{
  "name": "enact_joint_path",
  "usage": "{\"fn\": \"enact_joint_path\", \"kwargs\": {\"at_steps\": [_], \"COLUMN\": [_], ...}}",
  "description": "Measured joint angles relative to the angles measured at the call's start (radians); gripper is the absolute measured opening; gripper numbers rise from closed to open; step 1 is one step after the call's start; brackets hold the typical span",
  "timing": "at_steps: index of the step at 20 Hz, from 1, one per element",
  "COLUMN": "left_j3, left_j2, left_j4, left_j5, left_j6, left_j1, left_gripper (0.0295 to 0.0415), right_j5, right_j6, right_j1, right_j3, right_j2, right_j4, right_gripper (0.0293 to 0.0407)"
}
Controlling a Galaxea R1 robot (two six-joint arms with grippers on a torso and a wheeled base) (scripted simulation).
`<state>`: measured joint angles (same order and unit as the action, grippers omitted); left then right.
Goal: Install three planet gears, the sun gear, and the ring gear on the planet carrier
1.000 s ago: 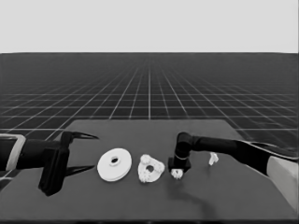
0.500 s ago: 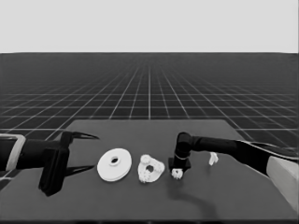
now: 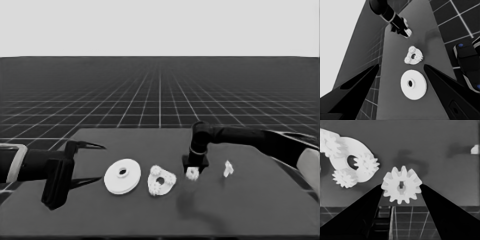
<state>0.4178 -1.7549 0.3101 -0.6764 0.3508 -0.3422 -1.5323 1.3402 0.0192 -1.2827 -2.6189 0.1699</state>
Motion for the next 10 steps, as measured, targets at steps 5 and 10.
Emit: {"fn": "enact_joint_path", "kwargs": {"at_steps": [5, 10], "left_j3": [0.0, 0.0], "left_j2": [0.0, 0.0], "left_j4": [0.0, 0.0], "left_j5": [0.0, 0.0], "left_j6": [0.0, 0.0], "left_j1": [0.0, 0.0], "left_gripper": [0.0385, 0.0385], "right_j5": [-0.01, -0.009], "right_j6": [0.054, 0.042], "right_j1": [0.009, 0.009], "right_j3": [-0.349, -0.394], "right_j2": [-0.405, -0.436], "right_j4": [-0.008, -0.009], "right_gripper": [0.031, 0.031]}}
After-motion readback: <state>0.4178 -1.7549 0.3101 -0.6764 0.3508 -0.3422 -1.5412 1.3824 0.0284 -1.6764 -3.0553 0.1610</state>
